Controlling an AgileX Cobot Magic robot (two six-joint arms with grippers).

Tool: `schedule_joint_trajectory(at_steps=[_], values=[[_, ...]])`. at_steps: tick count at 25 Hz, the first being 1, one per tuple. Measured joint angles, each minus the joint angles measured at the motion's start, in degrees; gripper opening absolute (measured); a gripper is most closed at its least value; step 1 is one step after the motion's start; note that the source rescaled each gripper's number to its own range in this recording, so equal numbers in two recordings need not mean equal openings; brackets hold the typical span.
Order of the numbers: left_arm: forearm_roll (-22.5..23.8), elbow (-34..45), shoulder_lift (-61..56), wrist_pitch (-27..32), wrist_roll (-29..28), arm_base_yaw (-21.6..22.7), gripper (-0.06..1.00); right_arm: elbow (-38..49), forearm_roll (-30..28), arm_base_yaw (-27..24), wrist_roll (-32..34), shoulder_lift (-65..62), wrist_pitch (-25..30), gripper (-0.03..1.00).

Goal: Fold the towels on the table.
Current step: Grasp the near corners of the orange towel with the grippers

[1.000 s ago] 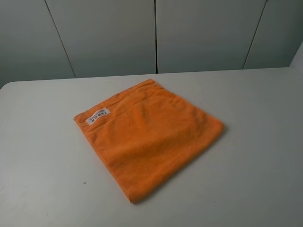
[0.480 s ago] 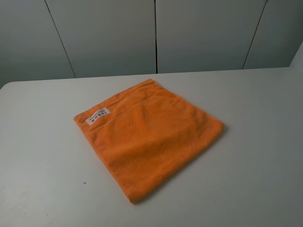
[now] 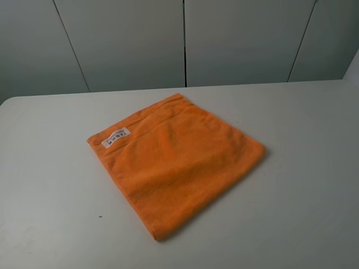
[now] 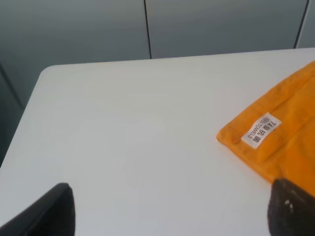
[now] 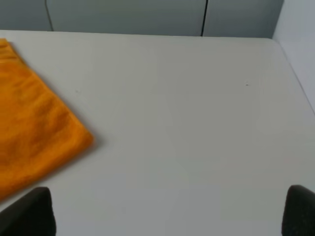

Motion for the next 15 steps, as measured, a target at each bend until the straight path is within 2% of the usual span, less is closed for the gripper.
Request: schedule_joint_trajectory(at_steps=[6,11,15], values=[[-3.30,0.00,15.40,-2.95,5.85,0.00,1.00,0.00,0.38,0.00,0.56,0.00,0.00,1.00],[-7.85,-3.40,32.76,-5.32,9.23,-0.58,1.00,0.00,0.80,2.32,-6.74,6.15,-0.58,1.00],[-7.42,-8.72,47.70,-6.18,9.58,-5.55,1.00,-1.00,0.80,7.11,-15.43,18.81,-5.58,1.00]])
